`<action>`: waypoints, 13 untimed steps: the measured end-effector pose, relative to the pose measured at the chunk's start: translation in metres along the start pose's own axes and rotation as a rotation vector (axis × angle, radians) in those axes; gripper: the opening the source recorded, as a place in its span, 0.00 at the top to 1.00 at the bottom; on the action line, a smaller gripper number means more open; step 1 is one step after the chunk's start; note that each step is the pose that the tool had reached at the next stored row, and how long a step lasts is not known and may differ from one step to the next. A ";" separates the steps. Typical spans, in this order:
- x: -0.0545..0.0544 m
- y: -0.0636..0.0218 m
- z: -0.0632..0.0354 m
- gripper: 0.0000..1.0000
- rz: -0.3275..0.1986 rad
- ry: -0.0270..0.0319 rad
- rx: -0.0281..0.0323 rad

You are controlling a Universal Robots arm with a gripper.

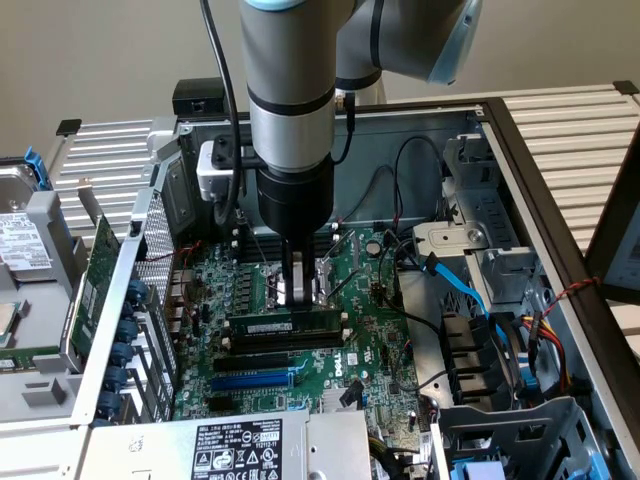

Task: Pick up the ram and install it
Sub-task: 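Insert the ram into the slot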

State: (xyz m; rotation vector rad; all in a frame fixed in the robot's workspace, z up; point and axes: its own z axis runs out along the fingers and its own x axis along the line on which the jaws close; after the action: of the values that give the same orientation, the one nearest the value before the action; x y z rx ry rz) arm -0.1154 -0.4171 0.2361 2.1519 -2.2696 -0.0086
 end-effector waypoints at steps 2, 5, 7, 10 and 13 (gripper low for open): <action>0.000 0.0000 0.0001 0.88 0.003 0.0000 0.0000; 0.000 0.0003 0.0003 0.88 0.004 -0.0001 0.0000; 0.000 0.0004 0.0009 0.88 0.004 -0.0003 0.0008; 0.000 0.0005 0.0018 0.88 0.004 -0.0002 0.0026; 0.000 0.0005 0.0018 0.88 0.004 -0.0001 0.0028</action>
State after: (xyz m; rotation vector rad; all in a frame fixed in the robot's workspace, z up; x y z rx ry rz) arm -0.1159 -0.4171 0.2343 2.1492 -2.2748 -0.0055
